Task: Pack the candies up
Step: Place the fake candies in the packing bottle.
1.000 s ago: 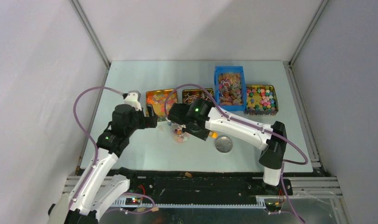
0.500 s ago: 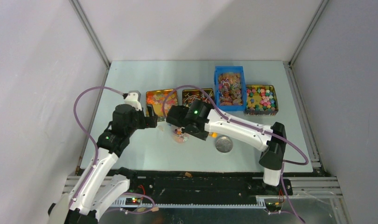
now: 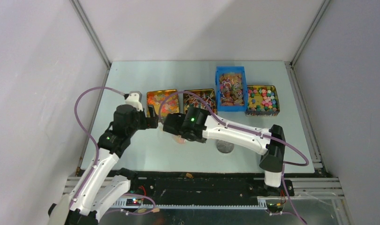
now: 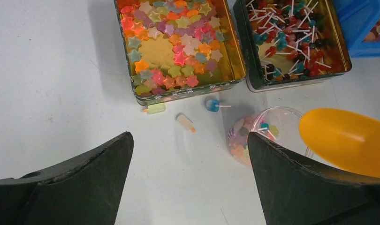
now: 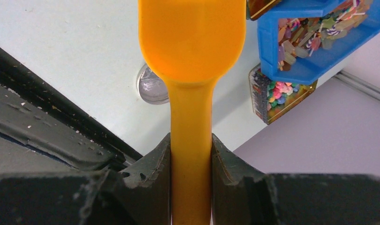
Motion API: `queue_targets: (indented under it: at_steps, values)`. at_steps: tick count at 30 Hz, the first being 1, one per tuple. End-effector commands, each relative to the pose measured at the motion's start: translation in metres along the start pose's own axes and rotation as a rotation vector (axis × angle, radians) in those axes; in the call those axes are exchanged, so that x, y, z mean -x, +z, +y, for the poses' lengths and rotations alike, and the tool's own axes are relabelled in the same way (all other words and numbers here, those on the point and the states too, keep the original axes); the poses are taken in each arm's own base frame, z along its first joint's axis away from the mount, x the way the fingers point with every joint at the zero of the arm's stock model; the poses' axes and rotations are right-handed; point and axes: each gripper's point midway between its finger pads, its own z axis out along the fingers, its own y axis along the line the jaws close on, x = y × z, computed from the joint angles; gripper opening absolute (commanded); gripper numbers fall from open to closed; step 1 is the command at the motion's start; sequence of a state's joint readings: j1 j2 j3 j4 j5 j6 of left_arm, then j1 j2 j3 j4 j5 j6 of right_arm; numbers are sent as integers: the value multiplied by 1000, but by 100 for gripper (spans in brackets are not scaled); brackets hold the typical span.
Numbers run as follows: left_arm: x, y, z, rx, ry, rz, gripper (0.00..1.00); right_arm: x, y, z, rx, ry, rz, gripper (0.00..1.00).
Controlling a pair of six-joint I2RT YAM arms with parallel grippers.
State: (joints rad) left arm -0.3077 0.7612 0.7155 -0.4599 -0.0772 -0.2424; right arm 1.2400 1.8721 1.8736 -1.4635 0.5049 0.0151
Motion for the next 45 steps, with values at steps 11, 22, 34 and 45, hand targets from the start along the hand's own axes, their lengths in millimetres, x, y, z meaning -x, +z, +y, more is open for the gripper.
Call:
queue_targets:
  at_steps: [11, 22, 34, 45]
  values:
    - [9, -1, 0, 9, 27, -18, 100, -3, 11, 4, -119, -95, 32, 0]
    - [9, 0, -1, 7, 29, -17, 100, 12, 2, 10, -84, -71, -26, 0]
    - [12, -5, -1, 7, 31, -45, 100, 53, -30, 30, 203, 103, -321, 0]
    - [28, -22, -13, -75, 32, -163, 100, 37, -36, 20, 462, 379, -489, 0]
